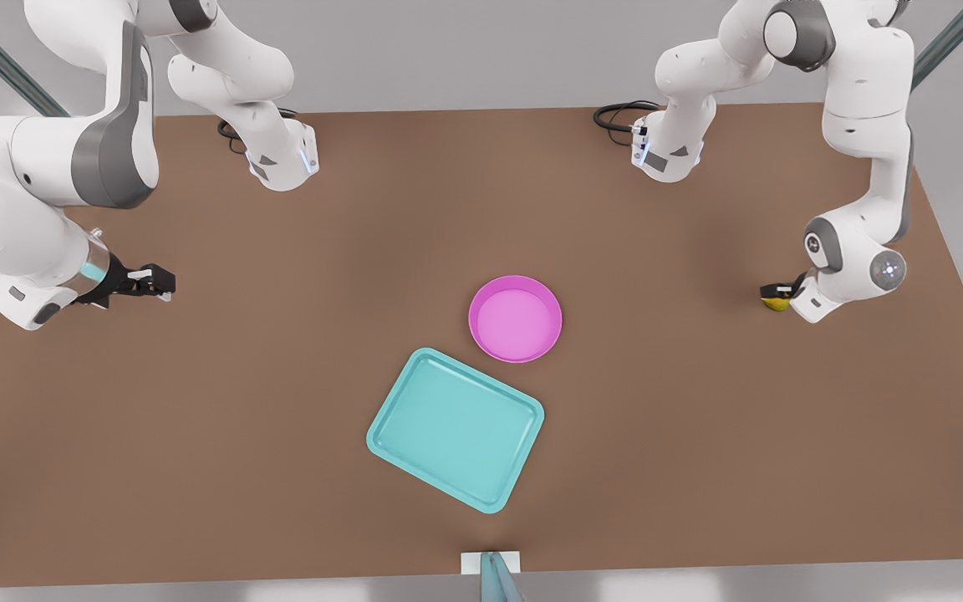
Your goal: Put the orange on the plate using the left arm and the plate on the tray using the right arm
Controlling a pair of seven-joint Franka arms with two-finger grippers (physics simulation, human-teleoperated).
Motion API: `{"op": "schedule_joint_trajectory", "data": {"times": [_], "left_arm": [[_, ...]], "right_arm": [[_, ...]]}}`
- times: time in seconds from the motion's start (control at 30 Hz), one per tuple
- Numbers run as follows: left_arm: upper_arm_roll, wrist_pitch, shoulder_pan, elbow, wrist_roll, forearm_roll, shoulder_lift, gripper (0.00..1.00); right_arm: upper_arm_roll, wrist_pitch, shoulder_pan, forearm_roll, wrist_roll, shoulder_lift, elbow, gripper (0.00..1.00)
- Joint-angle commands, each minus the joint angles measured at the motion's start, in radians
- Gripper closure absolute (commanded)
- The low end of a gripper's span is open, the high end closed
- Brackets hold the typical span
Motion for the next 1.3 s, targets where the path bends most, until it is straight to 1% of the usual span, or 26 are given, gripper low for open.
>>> {"op": "schedule_joint_trajectory", "data": {"times": [0.0,0.27,0.77,0.83,0.9,0.93,0.97,1.1,1.27], "left_arm": [[0.0,0.037,0.0,0.0,0.122,0.002,0.01,0.0],[0.0,0.043,0.002,0.006,0.115,0.002,0.055,0.0],[0.0,0.074,0.003,0.015,0.115,0.002,0.082,0.0],[0.0,0.074,0.003,0.017,0.115,0.002,0.082,0.1],[0.0,0.074,0.003,0.017,0.115,0.002,0.082,0.12],[0.0,0.074,0.003,0.017,0.115,0.002,0.082,0.18],[0.0,0.074,0.003,0.017,0.115,0.002,0.082,0.22],[0.0,0.072,0.003,0.017,0.115,0.002,0.079,0.27],[0.0,0.06,0.003,0.017,0.106,0.002,0.073,0.36]], "right_arm": [[0.0,-0.002,0.0,0.001,-0.007,-0.001,0.001,0.0],[-0.002,-0.003,0.0,0.008,-0.008,0.0,-0.001,0.0],[-0.002,-0.008,-0.001,0.008,-0.011,0.002,-0.003,0.0],[-0.002,-0.006,-0.003,0.008,-0.011,0.002,-0.001,0.0],[-0.002,-0.006,-0.003,0.01,-0.011,0.002,-0.001,0.0],[-0.002,-0.006,-0.003,0.01,-0.011,0.002,-0.001,0.0],[-0.002,-0.006,-0.001,0.015,-0.011,0.003,-0.001,0.0],[-0.002,-0.006,-0.003,0.015,-0.008,0.003,-0.001,0.0],[-0.002,-0.005,-0.003,0.015,-0.007,0.003,-0.001,0.0]]}}
